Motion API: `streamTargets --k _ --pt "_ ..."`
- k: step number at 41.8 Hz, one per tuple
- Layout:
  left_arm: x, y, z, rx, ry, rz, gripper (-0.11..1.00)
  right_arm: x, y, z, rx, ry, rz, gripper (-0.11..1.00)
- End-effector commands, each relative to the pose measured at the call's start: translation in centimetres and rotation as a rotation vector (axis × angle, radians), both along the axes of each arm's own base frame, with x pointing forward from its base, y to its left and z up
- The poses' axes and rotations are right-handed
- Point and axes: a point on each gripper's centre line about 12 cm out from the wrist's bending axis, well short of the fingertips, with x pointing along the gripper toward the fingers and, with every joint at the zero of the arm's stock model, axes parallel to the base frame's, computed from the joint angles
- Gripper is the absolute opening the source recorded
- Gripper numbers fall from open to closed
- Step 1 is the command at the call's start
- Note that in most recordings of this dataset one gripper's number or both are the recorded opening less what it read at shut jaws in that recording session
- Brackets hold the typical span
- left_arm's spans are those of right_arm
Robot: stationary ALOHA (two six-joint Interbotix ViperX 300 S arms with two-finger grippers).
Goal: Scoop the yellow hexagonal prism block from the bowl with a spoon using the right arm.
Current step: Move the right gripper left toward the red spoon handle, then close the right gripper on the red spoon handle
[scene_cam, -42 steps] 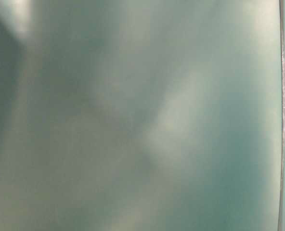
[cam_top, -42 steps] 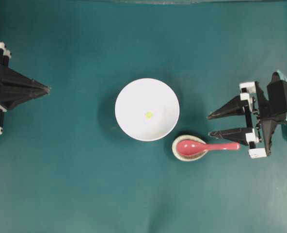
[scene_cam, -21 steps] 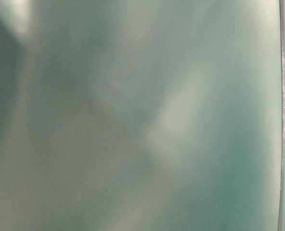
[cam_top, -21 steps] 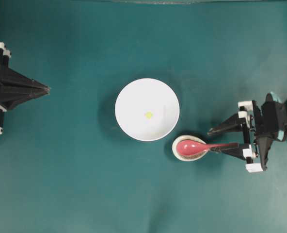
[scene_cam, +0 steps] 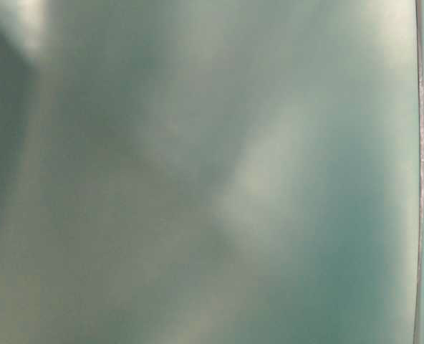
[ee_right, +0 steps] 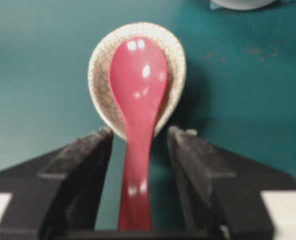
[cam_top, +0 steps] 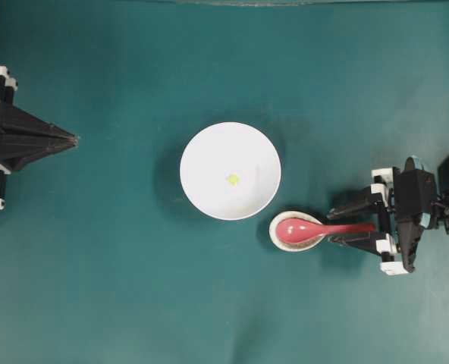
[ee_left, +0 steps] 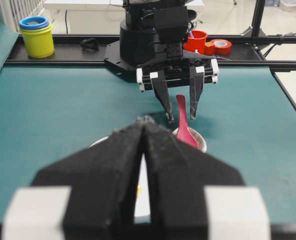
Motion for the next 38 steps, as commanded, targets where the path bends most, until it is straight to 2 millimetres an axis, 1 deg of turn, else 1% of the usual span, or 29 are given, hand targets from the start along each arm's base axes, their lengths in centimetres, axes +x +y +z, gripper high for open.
streamTargets --k 1,19,38 --pt "0.29 -0.04 0.76 0.005 -0.014 -0.002 0.01 0.11 0.14 0.22 0.005 -0.013 0.002 0.55" --pt "0.3 -0.04 0.68 0.005 -0.003 -0.002 0.01 -0.06 0.08 0.08 0.002 -0.003 0.003 0.55" --pt "0.3 -0.04 0.68 0.005 -0.003 -0.002 0.01 -0.15 0.03 0.03 -0.042 -0.002 0.021 0.54"
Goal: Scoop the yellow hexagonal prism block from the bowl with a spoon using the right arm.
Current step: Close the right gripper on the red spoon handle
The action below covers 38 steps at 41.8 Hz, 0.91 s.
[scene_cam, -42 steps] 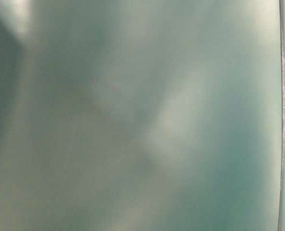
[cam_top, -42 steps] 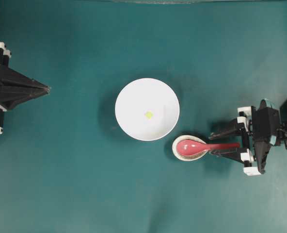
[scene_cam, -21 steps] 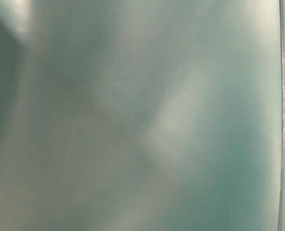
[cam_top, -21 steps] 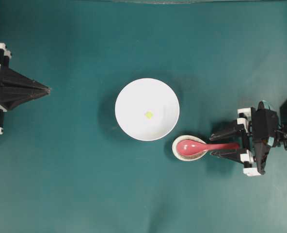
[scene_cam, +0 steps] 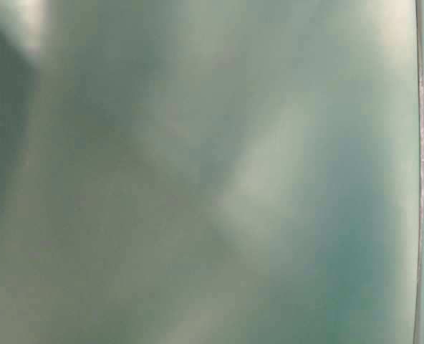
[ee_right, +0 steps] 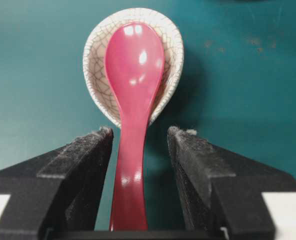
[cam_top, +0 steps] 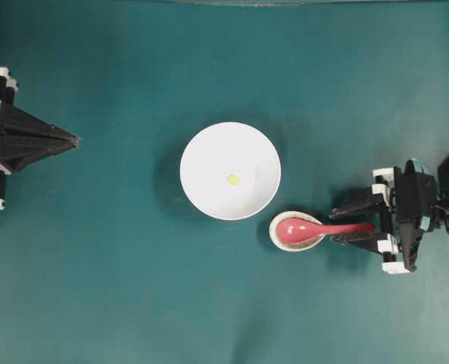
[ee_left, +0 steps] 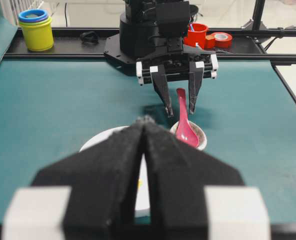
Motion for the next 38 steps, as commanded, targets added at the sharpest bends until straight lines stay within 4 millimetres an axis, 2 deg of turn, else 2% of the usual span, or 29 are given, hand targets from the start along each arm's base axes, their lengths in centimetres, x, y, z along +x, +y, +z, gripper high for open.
streamTargets --k 1,9,27,38 --pt "0.3 -0.03 0.88 0.003 -0.02 -0.002 0.01 0.22 0.14 0.34 -0.001 -0.017 0.003 0.54" --pt "0.28 -0.03 0.91 0.003 -0.021 -0.002 0.01 0.22 0.14 0.34 -0.008 -0.017 0.006 0.51" --pt "0.28 0.0 0.91 0.003 -0.021 0.0 0.01 0.3 0.18 0.34 -0.007 -0.015 0.005 0.24" --pt "0.29 -0.03 0.8 0.003 -0.017 -0.002 0.01 0.64 0.38 0.4 0.004 -0.011 0.004 0.23"
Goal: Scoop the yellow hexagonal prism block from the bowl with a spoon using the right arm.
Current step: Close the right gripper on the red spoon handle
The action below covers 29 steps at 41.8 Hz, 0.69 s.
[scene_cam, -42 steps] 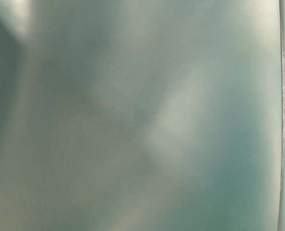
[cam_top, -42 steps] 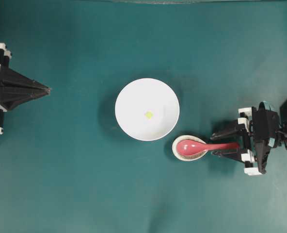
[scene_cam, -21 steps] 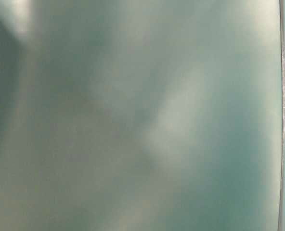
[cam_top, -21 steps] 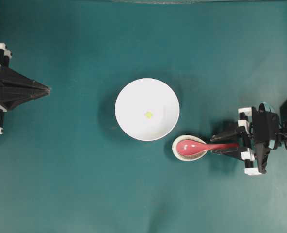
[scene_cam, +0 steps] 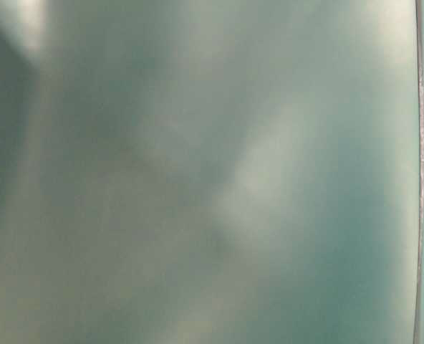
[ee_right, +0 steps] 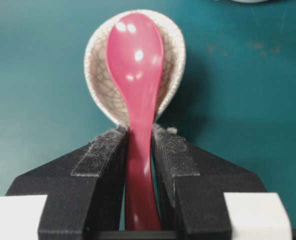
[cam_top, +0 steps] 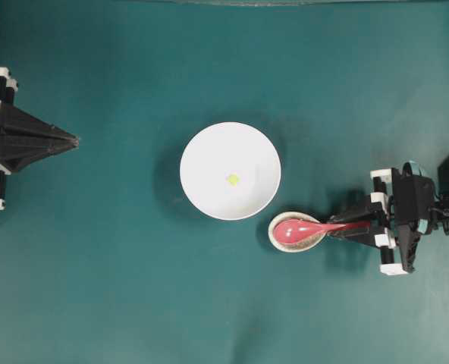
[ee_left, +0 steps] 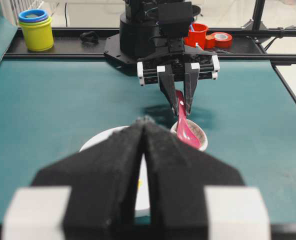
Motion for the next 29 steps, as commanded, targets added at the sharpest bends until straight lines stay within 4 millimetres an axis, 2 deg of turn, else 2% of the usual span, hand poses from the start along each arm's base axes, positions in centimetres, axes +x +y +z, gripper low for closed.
streamTargets --k 1,14,22,29 --pt "0.29 -0.04 0.8 0.005 -0.017 -0.002 0.01 0.28 0.18 0.31 0.011 -0.012 -0.002 0.23" --pt "0.3 -0.04 0.83 0.005 -0.015 -0.002 0.01 0.19 0.11 0.56 0.034 0.014 -0.02 0.23" --pt "0.32 -0.04 0.8 0.006 -0.014 -0.002 0.01 0.08 0.16 0.69 0.037 0.023 -0.014 0.41" --pt "0.32 -0.04 0.8 0.005 -0.014 -0.002 0.01 0.08 0.16 0.69 0.034 0.023 -0.013 0.47"
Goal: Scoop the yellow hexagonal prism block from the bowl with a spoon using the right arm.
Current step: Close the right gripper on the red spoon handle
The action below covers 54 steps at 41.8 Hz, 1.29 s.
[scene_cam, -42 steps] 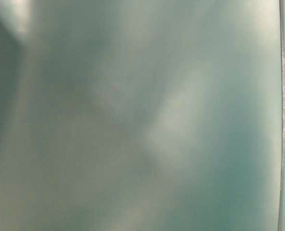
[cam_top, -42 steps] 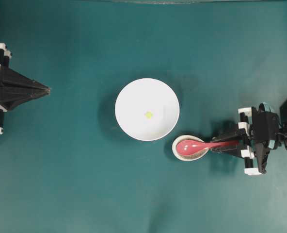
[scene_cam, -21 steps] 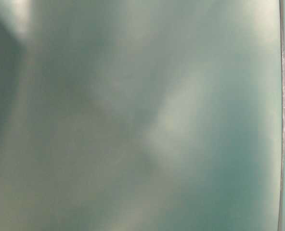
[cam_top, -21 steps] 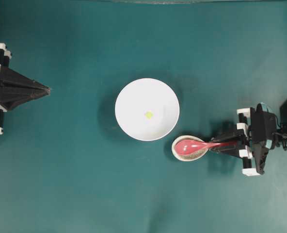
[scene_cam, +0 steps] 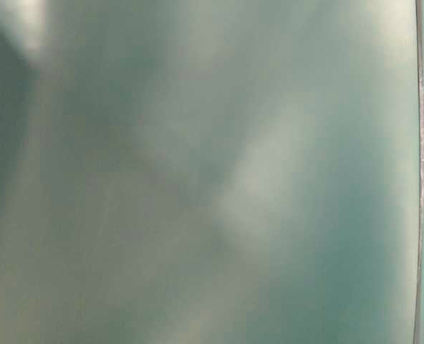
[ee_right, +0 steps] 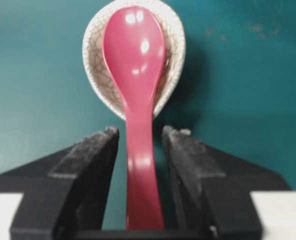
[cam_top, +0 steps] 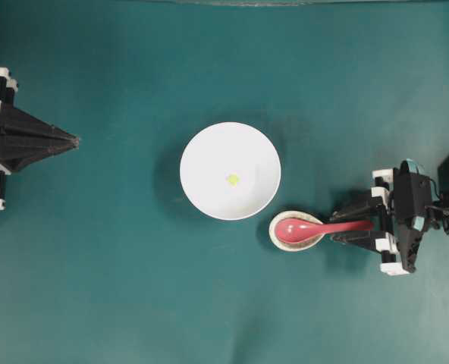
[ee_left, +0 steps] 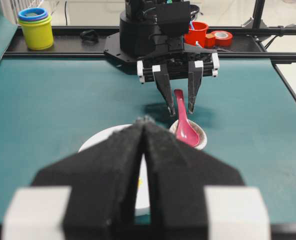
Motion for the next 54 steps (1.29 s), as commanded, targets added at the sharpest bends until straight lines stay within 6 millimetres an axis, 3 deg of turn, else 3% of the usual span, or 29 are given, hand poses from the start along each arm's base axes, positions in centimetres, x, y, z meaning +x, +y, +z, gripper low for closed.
streamTargets --k 1,41,46,51,54 --pt "0.3 -0.01 0.9 0.003 -0.021 -0.001 0.01 0.26 0.19 0.59 0.006 -0.027 0.005 0.47" --pt "0.3 -0.04 0.9 0.003 -0.021 -0.002 0.01 0.53 0.22 0.84 0.003 -0.048 0.002 0.47" --pt "0.3 -0.04 0.9 0.003 -0.021 -0.002 0.01 0.58 0.25 0.9 0.007 -0.05 0.001 0.4" --pt "0.3 -0.04 0.9 0.003 -0.021 -0.002 0.01 0.7 0.29 1.01 0.011 -0.058 -0.001 0.23" --pt "0.3 -0.04 0.9 0.003 -0.021 -0.002 0.01 0.82 0.34 1.26 0.016 -0.069 -0.001 0.23"
